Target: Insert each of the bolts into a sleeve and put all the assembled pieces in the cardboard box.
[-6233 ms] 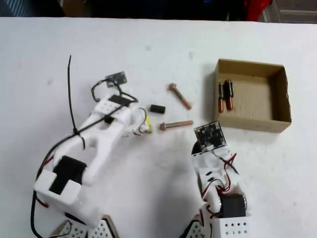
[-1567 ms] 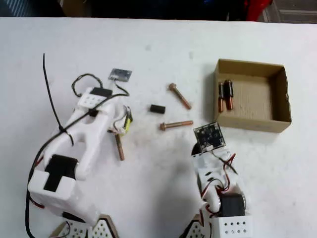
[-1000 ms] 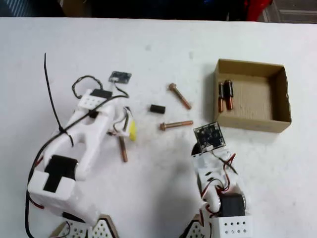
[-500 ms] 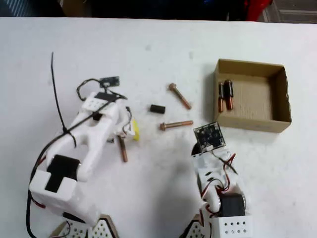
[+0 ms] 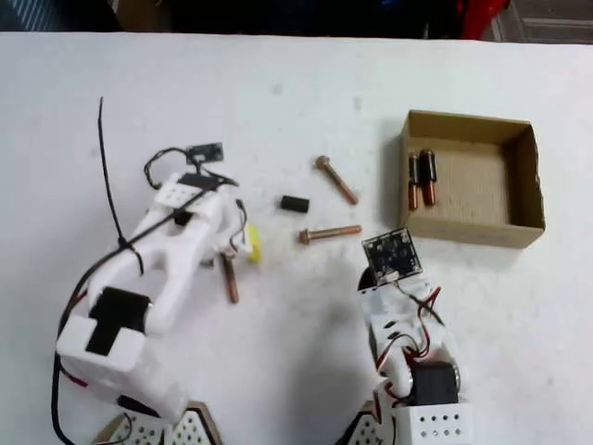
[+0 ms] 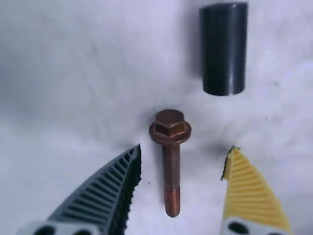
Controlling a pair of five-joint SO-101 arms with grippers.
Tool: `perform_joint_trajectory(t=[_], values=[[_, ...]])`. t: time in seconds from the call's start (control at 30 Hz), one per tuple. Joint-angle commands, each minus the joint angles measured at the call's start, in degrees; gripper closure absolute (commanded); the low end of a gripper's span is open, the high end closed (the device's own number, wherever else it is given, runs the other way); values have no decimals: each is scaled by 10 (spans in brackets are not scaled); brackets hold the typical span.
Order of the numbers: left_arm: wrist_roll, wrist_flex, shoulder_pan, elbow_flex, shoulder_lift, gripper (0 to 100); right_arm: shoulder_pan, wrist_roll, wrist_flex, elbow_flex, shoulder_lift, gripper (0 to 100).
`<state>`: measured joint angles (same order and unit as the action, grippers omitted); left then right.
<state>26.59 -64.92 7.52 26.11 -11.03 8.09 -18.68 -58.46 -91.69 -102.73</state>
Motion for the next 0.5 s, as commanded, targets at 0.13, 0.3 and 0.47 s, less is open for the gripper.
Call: perform_joint_trajectory(t=[0.13,0.3,0.47], values=[[7,11,-21,-55,-48,714,-8,1,15,4,-6,978],[7,11,-31,-64,-52,758,-8,1,15,4,-6,978],[3,16,-30,-65,-52,880,-7,1,15,4,-6,978]])
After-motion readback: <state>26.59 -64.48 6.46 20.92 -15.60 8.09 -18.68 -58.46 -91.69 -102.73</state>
